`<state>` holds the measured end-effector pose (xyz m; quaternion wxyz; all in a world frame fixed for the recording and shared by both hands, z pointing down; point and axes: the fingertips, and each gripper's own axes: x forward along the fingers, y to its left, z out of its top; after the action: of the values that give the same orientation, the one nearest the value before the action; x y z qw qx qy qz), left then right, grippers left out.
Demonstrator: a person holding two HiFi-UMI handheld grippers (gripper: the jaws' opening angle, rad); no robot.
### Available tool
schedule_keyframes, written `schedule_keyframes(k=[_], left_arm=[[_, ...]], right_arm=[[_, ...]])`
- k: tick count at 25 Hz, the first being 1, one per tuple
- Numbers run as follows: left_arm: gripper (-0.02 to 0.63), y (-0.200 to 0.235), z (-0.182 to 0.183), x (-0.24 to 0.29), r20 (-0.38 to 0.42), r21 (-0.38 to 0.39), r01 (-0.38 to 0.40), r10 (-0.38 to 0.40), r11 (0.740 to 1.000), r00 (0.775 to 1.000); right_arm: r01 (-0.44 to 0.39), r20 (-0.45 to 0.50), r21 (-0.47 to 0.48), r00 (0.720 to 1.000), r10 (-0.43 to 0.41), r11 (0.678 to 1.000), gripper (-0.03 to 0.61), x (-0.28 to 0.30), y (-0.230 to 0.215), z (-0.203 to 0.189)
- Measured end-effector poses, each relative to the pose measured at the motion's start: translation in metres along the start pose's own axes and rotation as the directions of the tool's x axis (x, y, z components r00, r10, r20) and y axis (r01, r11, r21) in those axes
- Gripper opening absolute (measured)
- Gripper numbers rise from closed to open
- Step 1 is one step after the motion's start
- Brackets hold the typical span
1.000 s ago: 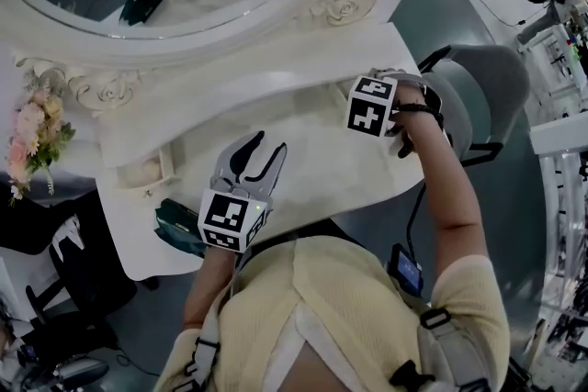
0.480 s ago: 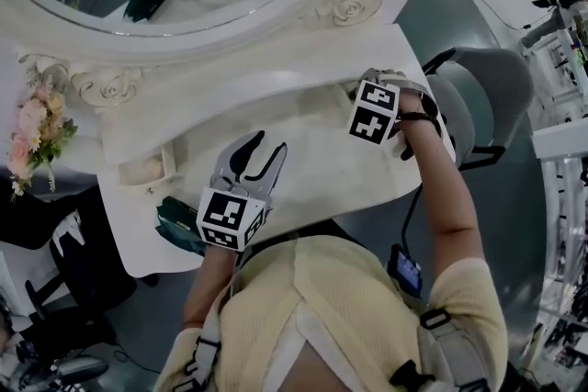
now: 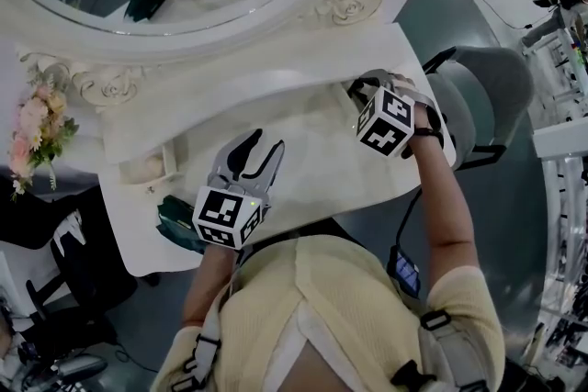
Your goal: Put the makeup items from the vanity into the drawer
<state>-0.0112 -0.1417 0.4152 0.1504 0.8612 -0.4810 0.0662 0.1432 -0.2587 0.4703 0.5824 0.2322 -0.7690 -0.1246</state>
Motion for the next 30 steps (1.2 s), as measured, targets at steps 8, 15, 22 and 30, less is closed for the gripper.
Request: schedule_keyframes(k=[8,15,22,30], left_arm=[[0.178,0.005,0.002,-0.005,-0.004,-0.005,-0.015,0.015,1.0,1.0],[0.176,0.012,0.006,-0.013,0.006,-0.015,-0.035,0.035,0.999,0.999],[0.173,0.017,0.008,-0.016,0.006,-0.021,-0.055,0.055,0.998,0.998],[0.166,0.017,0.007,-0.017,-0.003,-0.025,-0.053,0.053,0.998,0.999]], right_arm=[[-0.015,0.112,0.159,0.994,-0.003,0.987,0.1,-0.029,0.007,0.012],[-0.027,0.193,0.306,0.981,-0.034,0.952,0.1,-0.045,0.012,0.019],[-0.069,0.311,0.474,0.946,-0.093,0.878,0.086,-0.061,0.013,0.028],[-0.102,0.371,0.624,0.911,-0.18,0.774,0.078,-0.064,0.018,0.023]])
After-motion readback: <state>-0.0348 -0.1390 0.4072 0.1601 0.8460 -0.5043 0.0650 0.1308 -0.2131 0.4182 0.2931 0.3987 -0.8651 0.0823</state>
